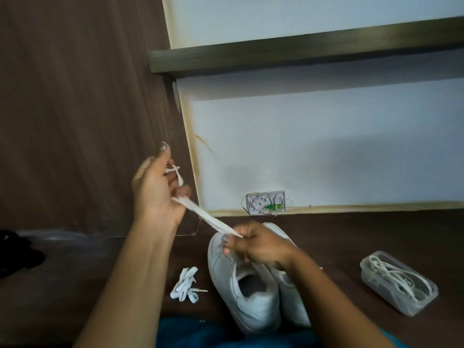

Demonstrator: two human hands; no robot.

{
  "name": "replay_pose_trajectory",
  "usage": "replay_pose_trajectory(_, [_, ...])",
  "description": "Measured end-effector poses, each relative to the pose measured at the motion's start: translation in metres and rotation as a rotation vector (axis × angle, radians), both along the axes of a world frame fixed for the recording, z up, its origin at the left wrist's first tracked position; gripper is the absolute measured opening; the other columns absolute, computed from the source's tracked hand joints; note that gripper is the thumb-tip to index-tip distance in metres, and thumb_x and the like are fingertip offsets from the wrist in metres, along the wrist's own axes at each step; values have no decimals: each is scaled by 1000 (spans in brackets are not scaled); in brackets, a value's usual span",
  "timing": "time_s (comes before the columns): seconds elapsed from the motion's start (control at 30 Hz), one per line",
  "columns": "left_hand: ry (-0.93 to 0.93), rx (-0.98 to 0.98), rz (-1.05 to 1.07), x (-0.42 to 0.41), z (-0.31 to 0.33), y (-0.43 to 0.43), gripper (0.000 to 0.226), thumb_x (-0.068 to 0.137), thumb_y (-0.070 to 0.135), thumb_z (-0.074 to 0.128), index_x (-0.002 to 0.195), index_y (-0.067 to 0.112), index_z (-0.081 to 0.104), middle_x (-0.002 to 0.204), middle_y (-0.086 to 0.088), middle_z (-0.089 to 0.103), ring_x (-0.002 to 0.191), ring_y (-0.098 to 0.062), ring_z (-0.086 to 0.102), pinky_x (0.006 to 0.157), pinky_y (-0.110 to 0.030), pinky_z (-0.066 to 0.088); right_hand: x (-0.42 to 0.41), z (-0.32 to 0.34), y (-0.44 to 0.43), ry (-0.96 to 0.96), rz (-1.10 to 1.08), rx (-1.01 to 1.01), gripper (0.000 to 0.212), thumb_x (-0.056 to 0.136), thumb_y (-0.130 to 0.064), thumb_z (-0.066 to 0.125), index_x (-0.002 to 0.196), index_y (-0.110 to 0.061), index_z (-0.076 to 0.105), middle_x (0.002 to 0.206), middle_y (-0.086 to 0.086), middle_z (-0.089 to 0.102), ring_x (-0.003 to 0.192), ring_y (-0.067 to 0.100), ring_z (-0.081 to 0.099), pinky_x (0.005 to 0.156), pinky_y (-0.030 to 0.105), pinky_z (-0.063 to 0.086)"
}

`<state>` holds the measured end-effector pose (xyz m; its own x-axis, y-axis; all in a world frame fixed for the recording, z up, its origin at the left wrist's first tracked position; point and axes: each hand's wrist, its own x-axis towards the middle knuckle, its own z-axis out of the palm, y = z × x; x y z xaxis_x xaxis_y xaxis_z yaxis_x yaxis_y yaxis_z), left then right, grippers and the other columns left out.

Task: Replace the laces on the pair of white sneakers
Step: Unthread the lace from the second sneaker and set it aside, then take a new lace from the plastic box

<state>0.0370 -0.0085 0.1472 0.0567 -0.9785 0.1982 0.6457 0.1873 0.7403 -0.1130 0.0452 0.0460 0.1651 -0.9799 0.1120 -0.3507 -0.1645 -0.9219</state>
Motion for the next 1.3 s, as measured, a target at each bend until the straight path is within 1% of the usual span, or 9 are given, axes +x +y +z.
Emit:
replay_pose_trajectory(0.1, [-468, -56, -56, 7, -23, -8, 20, 90, 33, 56, 79, 17, 57, 58, 2, 42, 31, -1, 23, 32, -11, 17, -22, 14, 6, -51, -27, -37, 25, 94, -22, 55, 71, -15, 62, 43, -10, 46, 40, 2, 36, 41, 14, 30])
replay_pose_trajectory(0.23, [-1190, -222, -420, -10, -69, 10, 50, 88, 53, 33, 74, 18, 66, 52, 5, 57, 44, -6, 49, 49, -17, 37, -25, 36, 2, -234, -171, -230, 9, 91, -14, 61, 81, -13, 61, 49, -4, 44, 37, 0, 32, 39, 10, 26])
replay_pose_trajectory(0.33, [-882, 4, -280, -24, -87, 5, 47, 79, 55, 47, 59, 13, 52, 47, 5, 44, 42, -8, 38, 49, -22, 30, -21, 33, -3, -227, -251, -226, 15, 89, -16, 64, 75, -15, 58, 50, -2, 48, 37, 1, 35, 40, 11, 27])
replay_pose_trajectory(0.43, [-77, 319, -254, -28, -80, -11, 32, 84, 40, 57, 74, 10, 53, 61, -3, 51, 51, -11, 52, 54, -26, 47, -17, 18, -5, -191, -223, -135, 21, 90, -12, 63, 70, -16, 55, 54, -2, 59, 39, 3, 40, 40, 15, 30])
replay_pose_trajectory(0.57, [341, 311, -383, -29, -70, -17, 44, 95, 40, 44, 70, 6, 57, 70, -9, 65, 65, -17, 64, 67, -34, 57, -10, 10, -7, -177, -131, 42, 19, 90, 2, 57, 76, -11, 57, 59, 5, 58, 37, -1, 47, 37, 11, 32])
replay_pose_trajectory(0.67, [177, 275, -392, -27, -79, -18, 36, 94, 41, 43, 69, 16, 48, 50, 3, 48, 39, -5, 39, 38, -14, 35, -18, 8, -11, -151, -160, 80, 19, 86, -2, 64, 71, -13, 61, 56, 1, 58, 43, 4, 49, 44, 16, 38])
replay_pose_trajectory(0.83, [-906, -190, -222, -38, -95, 1, 31, 92, 39, 44, 81, 17, 63, 68, 1, 61, 50, 3, 53, 44, -8, 38, -30, 24, -14, -448, -303, -70, 21, 86, -5, 64, 66, -12, 60, 54, 5, 50, 41, 10, 39, 42, 19, 33])
replay_pose_trajectory(1.13, [-102, 221, -388, -34, -97, -15, 34, 97, 28, 41, 76, 4, 52, 60, -11, 55, 42, -15, 52, 42, -20, 41, 11, 10, -23, -336, -359, -83, 28, 93, -6, 55, 67, -10, 64, 39, -5, 46, 33, 4, 38, 37, 16, 32])
replay_pose_trajectory(1.3, [-337, 381, -199, -14, -106, -30, 32, 94, 24, 48, 66, 9, 52, 54, -7, 54, 44, -19, 50, 47, -21, 36, 59, -17, -36, 0, -484, -129, 17, 88, -15, 60, 73, -14, 68, 65, 2, 69, 59, 15, 65, 59, 28, 54])
